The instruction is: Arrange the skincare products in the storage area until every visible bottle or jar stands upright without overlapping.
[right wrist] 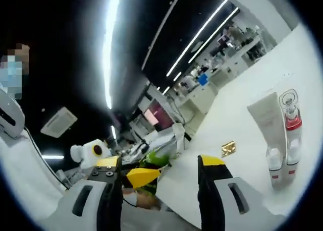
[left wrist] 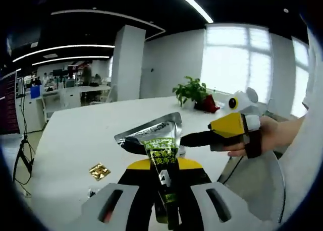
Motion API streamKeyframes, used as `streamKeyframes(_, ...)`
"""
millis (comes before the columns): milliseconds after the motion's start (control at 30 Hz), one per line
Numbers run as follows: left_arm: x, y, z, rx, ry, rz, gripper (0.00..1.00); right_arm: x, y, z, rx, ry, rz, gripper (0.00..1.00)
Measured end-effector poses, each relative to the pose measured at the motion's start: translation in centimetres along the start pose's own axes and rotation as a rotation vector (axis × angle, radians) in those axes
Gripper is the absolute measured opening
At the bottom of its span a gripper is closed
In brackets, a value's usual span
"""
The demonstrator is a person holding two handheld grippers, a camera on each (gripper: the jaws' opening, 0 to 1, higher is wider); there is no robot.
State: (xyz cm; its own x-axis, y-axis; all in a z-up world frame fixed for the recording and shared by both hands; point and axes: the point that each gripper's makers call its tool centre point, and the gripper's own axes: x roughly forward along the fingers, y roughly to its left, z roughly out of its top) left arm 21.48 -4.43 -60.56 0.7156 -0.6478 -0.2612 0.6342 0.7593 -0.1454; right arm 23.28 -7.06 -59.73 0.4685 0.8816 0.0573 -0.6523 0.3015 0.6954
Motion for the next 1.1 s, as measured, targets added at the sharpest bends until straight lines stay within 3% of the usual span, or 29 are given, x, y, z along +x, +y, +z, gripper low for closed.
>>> streamKeyframes(233,-0.2,-1.2,0.2,-0.006,-0.027,-0.067,0.11,-0.1,0.4,0.4,0.110,-0.061,0.034,0.38)
streamKeyframes(400,-0.5,-0.4,-0.1,-0.035,-0.041,-0.062,0.12,0.4,1.3,0.4,0.127,-0.071,0.072,0.16)
streamKeyframes(700,-1.3,-0.6,0.5,-0.101,-0.095,-0.087,0.25,0.9,2.4,0.9,0.157,-0.077,0.110,0.04)
streamKeyframes(1100,-1.7,-0.2,1.0,-0.094,-0.099,-0.092,0.46,0.5,3.1,0.9,0.152,-0.042,0.145,0.01)
